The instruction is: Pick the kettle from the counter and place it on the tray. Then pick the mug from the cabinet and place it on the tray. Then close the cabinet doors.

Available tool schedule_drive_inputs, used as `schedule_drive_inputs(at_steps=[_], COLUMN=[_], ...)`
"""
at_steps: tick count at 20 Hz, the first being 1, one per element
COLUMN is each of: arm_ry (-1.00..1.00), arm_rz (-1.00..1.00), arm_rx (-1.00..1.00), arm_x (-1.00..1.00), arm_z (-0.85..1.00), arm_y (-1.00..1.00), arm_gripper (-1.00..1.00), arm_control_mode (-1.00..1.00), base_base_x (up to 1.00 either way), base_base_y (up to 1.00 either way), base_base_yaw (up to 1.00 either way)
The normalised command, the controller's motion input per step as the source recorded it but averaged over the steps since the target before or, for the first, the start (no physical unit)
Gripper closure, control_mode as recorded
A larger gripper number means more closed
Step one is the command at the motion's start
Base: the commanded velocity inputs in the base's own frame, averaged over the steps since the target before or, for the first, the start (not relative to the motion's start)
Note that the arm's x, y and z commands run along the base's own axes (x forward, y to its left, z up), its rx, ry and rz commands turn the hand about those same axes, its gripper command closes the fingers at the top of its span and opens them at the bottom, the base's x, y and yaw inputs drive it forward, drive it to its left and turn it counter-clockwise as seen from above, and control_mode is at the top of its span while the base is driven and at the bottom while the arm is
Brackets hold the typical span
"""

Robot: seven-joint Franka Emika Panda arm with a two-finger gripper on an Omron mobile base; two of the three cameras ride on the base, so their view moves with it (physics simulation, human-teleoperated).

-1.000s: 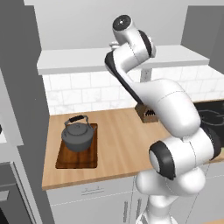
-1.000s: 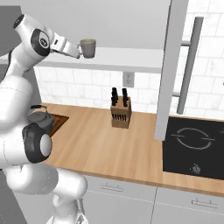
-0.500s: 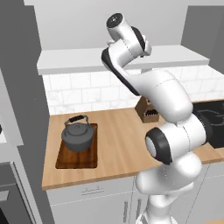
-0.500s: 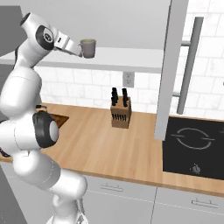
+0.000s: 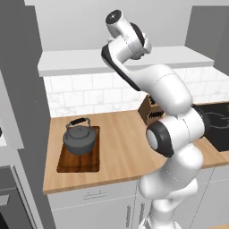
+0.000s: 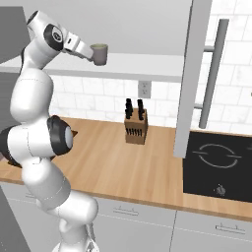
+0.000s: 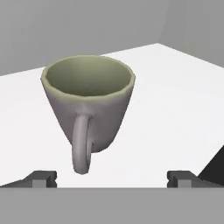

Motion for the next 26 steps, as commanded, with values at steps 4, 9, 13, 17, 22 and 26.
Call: schedule_drive_inputs(at_steps=[4, 9, 13, 17, 22, 26], arm_ry=[-0.03, -0.01, -0.05, -0.04, 0.0, 0.0], arm_rz=[0.0, 0.0, 0.0, 0.0, 0.0, 0.0], arm_rx=[0.0, 0.0, 0.0, 0.0, 0.0, 0.0], arm_x=[0.12, 0.21, 0.19, 0.17, 0.12, 0.03], arm_z=[0.0, -0.01, -0.02, -0.03, -0.02, 0.0], arm_y=[0.0, 0.0, 0.0, 0.0, 0.0, 0.0], arm_gripper=[-1.0, -1.0, -1.0, -1.0, -1.0, -1.0], arm_control_mode=[-1.0, -1.0, -1.0, -1.0, -1.0, -1.0], base_base_x=[0.0, 0.0, 0.0, 0.0, 0.0, 0.0], base_base_y=[0.0, 0.0, 0.0, 0.0, 0.0, 0.0], base_base_yaw=[0.0, 0.0, 0.0, 0.0, 0.0, 0.0])
